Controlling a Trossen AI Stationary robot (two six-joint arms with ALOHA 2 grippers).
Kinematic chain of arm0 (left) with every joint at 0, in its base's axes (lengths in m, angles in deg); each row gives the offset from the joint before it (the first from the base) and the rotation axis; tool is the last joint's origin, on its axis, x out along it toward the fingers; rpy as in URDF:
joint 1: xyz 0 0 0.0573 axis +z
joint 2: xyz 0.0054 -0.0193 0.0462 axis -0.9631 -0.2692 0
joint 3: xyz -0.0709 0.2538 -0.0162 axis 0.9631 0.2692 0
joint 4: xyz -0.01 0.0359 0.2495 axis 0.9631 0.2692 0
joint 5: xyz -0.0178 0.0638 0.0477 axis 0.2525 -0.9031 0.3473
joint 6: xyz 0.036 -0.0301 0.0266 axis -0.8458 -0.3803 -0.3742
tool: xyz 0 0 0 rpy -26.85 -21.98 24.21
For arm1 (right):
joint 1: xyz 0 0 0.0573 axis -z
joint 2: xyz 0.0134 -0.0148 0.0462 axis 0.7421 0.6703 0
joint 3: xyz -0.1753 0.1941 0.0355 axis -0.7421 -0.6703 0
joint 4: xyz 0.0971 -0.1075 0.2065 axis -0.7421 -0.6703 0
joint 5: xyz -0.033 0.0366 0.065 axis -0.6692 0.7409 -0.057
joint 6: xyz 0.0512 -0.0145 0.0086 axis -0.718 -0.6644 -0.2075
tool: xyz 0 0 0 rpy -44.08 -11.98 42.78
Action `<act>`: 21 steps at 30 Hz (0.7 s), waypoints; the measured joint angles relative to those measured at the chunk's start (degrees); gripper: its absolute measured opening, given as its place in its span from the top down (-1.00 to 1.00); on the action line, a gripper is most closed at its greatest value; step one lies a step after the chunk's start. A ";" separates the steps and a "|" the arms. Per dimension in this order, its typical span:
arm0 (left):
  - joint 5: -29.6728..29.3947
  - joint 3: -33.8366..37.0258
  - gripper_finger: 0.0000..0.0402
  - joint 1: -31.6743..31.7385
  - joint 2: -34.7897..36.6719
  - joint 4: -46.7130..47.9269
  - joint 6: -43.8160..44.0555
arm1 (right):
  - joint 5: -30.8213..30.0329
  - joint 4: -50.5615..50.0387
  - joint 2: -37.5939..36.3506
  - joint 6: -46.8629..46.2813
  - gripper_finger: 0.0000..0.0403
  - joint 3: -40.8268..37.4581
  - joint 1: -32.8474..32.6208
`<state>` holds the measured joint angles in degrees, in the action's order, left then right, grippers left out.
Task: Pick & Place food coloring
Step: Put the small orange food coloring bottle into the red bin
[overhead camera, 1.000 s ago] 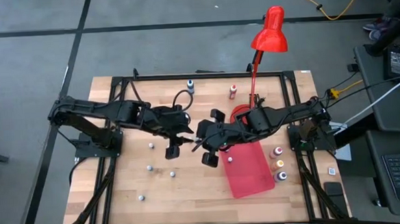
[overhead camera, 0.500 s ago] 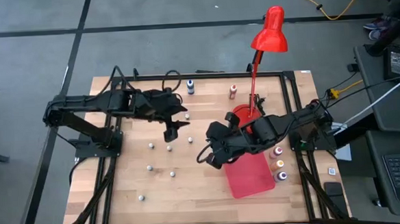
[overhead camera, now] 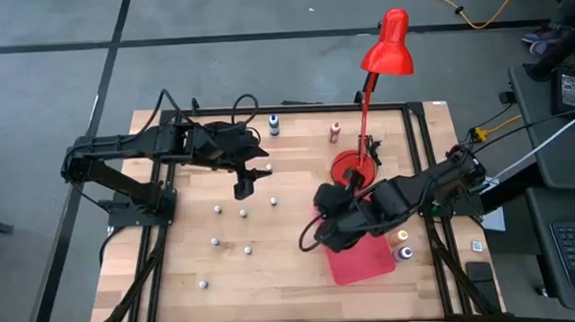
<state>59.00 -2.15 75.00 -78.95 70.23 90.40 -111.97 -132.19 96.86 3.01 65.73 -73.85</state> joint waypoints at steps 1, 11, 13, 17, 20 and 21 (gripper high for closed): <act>-0.11 0.00 -0.15 0.00 -0.02 -0.02 0.02 | -0.08 -0.88 -1.01 0.05 0.70 -0.96 -0.02; -1.44 0.00 -0.15 0.00 -0.03 -1.59 2.50 | 0.45 -2.55 -19.70 2.36 0.70 -16.40 -0.04; -1.83 0.00 -0.15 0.02 -0.04 -1.57 2.52 | 0.47 0.27 -24.00 3.03 0.70 -20.92 -0.04; -1.86 0.00 -0.15 0.02 -0.04 -2.00 2.51 | 1.07 10.14 -31.54 4.61 0.70 -30.71 -0.04; -1.90 0.00 -0.15 0.02 -0.04 -3.21 2.51 | 1.82 16.63 -35.26 4.84 0.70 -37.58 -0.04; -2.04 0.00 -0.15 0.02 -0.04 -3.46 2.52 | 2.37 18.20 -35.94 4.87 0.70 -39.67 -0.04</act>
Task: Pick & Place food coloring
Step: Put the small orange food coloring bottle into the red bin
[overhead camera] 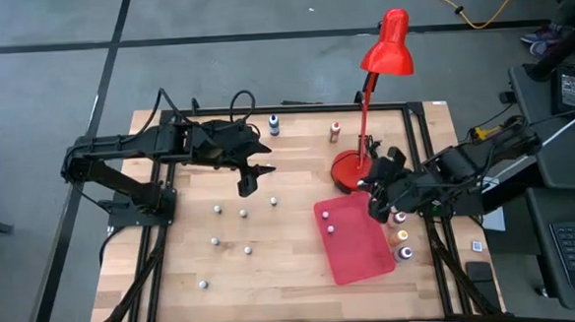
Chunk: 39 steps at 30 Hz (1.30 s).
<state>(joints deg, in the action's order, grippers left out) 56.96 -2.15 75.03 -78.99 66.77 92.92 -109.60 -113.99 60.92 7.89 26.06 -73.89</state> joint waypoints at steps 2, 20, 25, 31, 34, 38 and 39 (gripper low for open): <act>-0.66 0.00 -0.15 0.00 0.00 -0.28 0.00 | 0.78 3.19 -0.84 0.09 0.70 -3.87 -0.07; -2.91 0.00 -0.16 1.25 -0.02 -0.29 -0.45 | 8.80 37.10 -1.25 6.74 0.70 -27.85 -0.20; -2.86 0.00 -0.16 2.31 -0.02 -0.28 -0.48 | 8.98 42.80 -1.25 7.03 0.71 -32.67 -0.20; -2.79 0.00 -0.16 2.84 -0.02 -0.28 -0.46 | 9.60 49.85 -0.92 7.26 0.71 -37.57 0.93; -2.79 0.00 -0.16 2.89 -0.04 -0.26 -0.46 | 11.11 51.99 0.15 8.13 0.71 -38.93 1.93; -2.36 0.00 -0.16 2.86 -0.04 -0.26 -0.46 | 13.74 54.59 2.58 10.72 0.71 -39.08 3.54; -2.32 0.00 -0.16 2.86 -0.04 -0.26 -0.46 | 14.45 55.84 3.42 11.60 0.71 -39.07 3.93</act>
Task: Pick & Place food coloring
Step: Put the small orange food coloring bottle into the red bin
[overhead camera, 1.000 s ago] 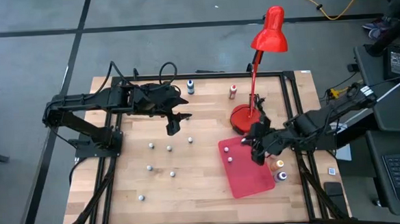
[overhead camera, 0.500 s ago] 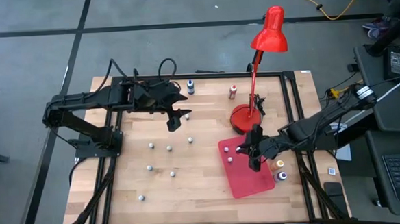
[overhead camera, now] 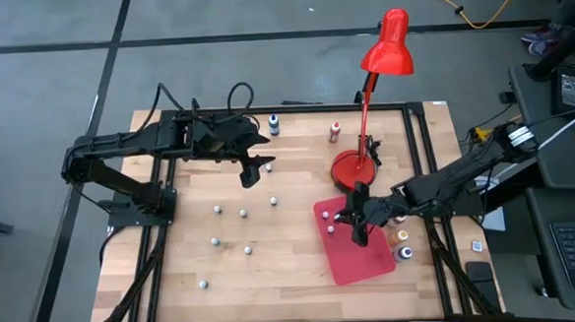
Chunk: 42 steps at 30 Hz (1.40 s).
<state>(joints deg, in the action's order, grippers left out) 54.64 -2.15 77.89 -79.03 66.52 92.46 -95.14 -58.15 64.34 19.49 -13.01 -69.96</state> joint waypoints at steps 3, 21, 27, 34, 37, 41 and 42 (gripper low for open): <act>0.09 0.00 -0.16 0.00 0.00 0.07 -0.01 | 1.69 1.95 2.43 1.49 0.71 -0.01 0.98; 1.69 0.02 -0.16 -0.02 0.00 0.70 -0.13 | 1.81 6.03 8.24 9.02 0.71 0.01 1.31; 2.87 0.02 -0.16 0.00 0.00 0.70 -0.49 | 1.81 7.45 9.34 10.72 0.71 0.01 2.05; 2.98 0.02 -0.16 0.00 0.00 0.70 -0.55 | 1.81 7.67 9.34 12.62 0.71 0.01 3.45; 2.99 0.02 -0.16 -0.02 0.00 0.70 -0.57 | 2.05 8.38 9.34 13.59 0.71 -0.17 3.52; 2.98 0.02 -0.16 0.00 0.00 0.85 -0.57 | 2.28 10.22 9.34 13.18 0.71 -2.06 3.52; 2.98 0.02 -0.16 -0.01 0.00 0.85 -0.59 | 2.27 10.84 9.34 13.00 0.71 -2.51 3.52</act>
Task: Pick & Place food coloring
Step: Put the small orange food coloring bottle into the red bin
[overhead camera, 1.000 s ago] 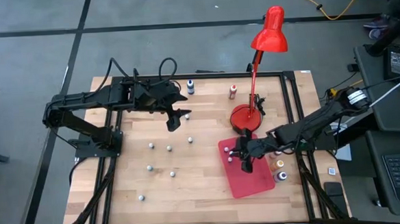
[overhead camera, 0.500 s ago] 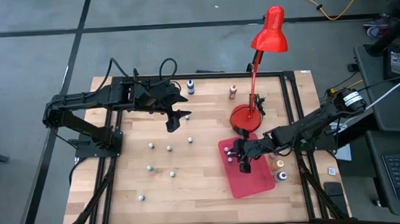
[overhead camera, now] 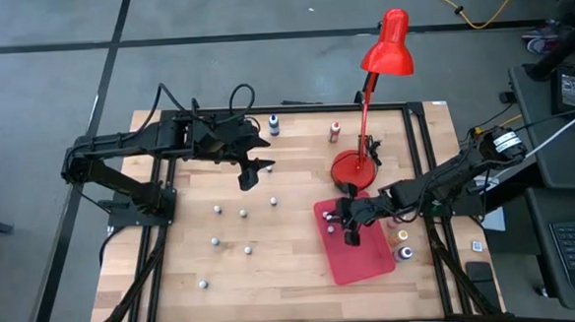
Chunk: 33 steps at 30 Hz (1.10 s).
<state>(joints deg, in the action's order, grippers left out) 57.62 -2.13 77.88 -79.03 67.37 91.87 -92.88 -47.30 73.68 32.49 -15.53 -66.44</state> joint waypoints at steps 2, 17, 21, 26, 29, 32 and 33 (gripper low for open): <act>0.00 0.00 -0.16 0.00 0.00 0.00 -0.45 | -0.02 1.50 0.00 -0.07 0.71 -0.67 0.00; -0.02 -0.01 -0.16 0.01 0.00 0.04 -0.59 | 1.46 7.86 5.20 1.68 0.71 -1.10 -0.13; -0.01 -0.01 -0.16 -0.01 0.00 0.04 -0.42 | 1.44 9.41 6.73 1.92 0.71 -1.10 -0.02; -0.02 0.00 -0.16 0.01 0.00 0.04 -0.42 | 1.21 9.65 7.22 1.98 0.70 -1.08 -0.02; -0.01 0.00 -0.16 0.01 0.00 0.05 -0.42 | 0.60 9.01 7.37 2.12 0.70 -1.08 -0.02; 0.00 0.00 -0.16 -0.01 0.00 0.07 -0.42 | 0.57 8.91 7.43 2.02 0.70 -1.10 -0.02; -0.02 0.00 -0.16 0.00 0.00 0.07 -0.44 | 0.57 8.87 7.43 2.01 0.70 -1.10 -0.02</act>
<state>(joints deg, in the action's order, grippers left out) 57.60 -2.13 77.88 -79.03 67.43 91.43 -92.31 -38.44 81.11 34.49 -16.63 -66.46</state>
